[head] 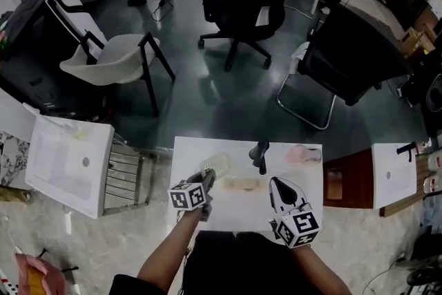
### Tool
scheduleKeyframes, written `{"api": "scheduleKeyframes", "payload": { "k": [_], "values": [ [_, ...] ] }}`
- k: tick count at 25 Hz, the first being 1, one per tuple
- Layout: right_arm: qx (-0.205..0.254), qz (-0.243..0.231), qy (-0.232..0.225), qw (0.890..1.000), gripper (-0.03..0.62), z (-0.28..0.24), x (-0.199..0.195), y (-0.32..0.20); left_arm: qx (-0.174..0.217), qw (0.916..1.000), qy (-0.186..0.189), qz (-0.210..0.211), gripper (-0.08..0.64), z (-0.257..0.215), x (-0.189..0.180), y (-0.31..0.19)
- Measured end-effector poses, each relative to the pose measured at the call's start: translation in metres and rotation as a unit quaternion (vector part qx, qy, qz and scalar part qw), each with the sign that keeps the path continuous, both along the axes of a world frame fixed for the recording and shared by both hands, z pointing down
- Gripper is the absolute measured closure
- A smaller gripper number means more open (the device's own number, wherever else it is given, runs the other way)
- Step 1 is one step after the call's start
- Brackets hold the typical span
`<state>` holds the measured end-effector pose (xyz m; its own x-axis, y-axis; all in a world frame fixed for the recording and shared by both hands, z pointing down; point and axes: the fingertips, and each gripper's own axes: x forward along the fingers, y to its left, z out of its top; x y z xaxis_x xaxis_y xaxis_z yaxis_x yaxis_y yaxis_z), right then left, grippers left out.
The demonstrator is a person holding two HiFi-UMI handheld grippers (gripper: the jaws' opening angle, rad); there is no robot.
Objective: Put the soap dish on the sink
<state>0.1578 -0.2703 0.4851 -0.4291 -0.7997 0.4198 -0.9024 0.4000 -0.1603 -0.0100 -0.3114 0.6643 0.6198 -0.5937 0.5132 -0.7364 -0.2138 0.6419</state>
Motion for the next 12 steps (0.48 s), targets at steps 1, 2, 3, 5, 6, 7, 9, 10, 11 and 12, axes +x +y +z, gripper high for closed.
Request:
{"api": "scheduleKeyframes", "payload": {
  "k": [1, 2, 3, 5, 6, 7, 9, 10, 11, 12],
  "values": [
    [-0.002, 0.0, -0.001, 1.0, 0.594, 0.001, -0.004, -0.004, -0.002, 1.0, -0.002, 0.004, 0.531, 0.004, -0.001, -0.006],
    [-0.005, -0.001, -0.001, 1.0, 0.594, 0.003, -0.008, -0.008, -0.004, 1.0, -0.004, 0.008, 0.531, 0.007, -0.002, -0.012],
    [-0.007, -0.002, 0.001, 1.0, 0.594, 0.005, -0.012, -0.011, -0.008, 0.9999, -0.006, 0.013, 0.531, 0.012, -0.003, -0.017],
    [-0.011, -0.007, 0.009, 1.0, 0.594, 0.01, -0.021, -0.017, -0.018, 0.9995, -0.013, 0.024, 0.531, 0.023, -0.005, -0.025],
    [-0.013, -0.009, 0.012, 1.0, 0.594, 0.013, -0.025, -0.02, -0.022, 0.9992, -0.017, 0.03, 0.531, 0.029, -0.007, -0.029],
    [-0.015, -0.011, 0.014, 1.0, 0.594, 0.015, -0.029, -0.024, -0.024, 0.999, -0.019, 0.034, 0.531, 0.034, -0.008, -0.033],
    [-0.02, -0.013, 0.016, 1.0, 0.594, 0.02, -0.035, -0.033, -0.026, 0.9987, -0.021, 0.037, 0.531, 0.042, -0.012, -0.044],
    [-0.022, -0.013, 0.019, 1.0, 0.594, 0.023, -0.038, -0.036, -0.027, 0.9987, -0.024, 0.037, 0.531, 0.045, -0.015, -0.049],
    [-0.023, -0.014, 0.021, 0.999, 0.594, 0.025, -0.041, -0.039, -0.029, 0.9985, -0.026, 0.038, 0.531, 0.049, -0.018, -0.053],
    [-0.025, -0.015, 0.024, 0.999, 0.594, 0.027, -0.044, -0.041, -0.033, 0.9982, -0.028, 0.041, 0.531, 0.054, -0.021, -0.057]
  ]
}}
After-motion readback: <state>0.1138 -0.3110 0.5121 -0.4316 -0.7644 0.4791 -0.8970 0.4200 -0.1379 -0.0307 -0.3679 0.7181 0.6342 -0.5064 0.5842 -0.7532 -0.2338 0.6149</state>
